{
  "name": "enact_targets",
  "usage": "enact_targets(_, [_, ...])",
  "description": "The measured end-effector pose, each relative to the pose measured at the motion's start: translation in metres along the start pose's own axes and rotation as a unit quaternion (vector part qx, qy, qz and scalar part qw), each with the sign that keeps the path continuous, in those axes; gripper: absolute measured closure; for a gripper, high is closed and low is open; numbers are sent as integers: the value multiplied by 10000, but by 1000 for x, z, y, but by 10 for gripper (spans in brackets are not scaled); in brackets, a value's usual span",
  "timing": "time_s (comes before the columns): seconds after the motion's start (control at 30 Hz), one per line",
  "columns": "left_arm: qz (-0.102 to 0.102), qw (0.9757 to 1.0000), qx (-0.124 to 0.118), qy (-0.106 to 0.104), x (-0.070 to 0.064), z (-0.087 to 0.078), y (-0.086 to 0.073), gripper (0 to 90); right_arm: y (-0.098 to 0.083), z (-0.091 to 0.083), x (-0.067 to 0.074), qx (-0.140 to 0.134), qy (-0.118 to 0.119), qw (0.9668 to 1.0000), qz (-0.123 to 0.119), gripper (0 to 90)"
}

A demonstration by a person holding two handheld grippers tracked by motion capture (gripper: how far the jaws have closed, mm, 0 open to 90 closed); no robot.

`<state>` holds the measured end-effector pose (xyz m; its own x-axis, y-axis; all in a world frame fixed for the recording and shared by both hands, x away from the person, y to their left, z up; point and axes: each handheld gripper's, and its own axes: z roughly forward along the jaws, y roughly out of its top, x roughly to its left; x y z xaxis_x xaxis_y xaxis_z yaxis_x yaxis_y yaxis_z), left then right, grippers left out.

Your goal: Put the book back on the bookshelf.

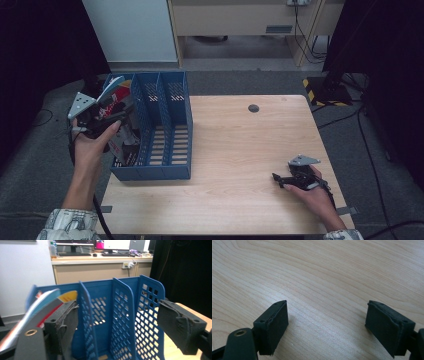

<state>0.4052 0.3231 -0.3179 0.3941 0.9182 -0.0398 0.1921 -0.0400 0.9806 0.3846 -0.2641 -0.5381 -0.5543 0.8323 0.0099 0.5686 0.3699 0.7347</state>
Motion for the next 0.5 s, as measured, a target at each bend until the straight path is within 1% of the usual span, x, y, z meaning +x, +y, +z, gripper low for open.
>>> enact_targets(0.07, [0, 10000, 36, -79, -4, 5, -2, 158, 0, 0, 0, -1, 1, 10000, -20, 185])
enact_targets(0.13, [22, 9999, 76, -100, -6, 7, -4, 146, 0, 0, 0, -1, 0, 10000, -22, 185])
enact_targets(0.17, [46, 9998, 131, -128, -9, 11, -7, 139, 0, 0, 0, -1, 0, 10000, -21, 185])
enact_targets(0.2, [46, 9998, 131, -128, -9, 11, -7, 131, 0, 0, 0, -1, 0, 10000, -21, 185])
enact_targets(0.23, [28, 9996, 198, -182, -14, 17, -12, 121, 0, 0, 0, -1, -3, 10000, -30, 184])
enact_targets(0.33, [4, 9992, 297, -252, -19, 24, -17, 94, 0, 0, 0, -2, -2, 10000, -36, 185])
enact_targets(0.5, [-29, 9985, 402, -372, -27, 34, -25, 67, 0, 0, 0, 0, 0, 10000, -24, 184])
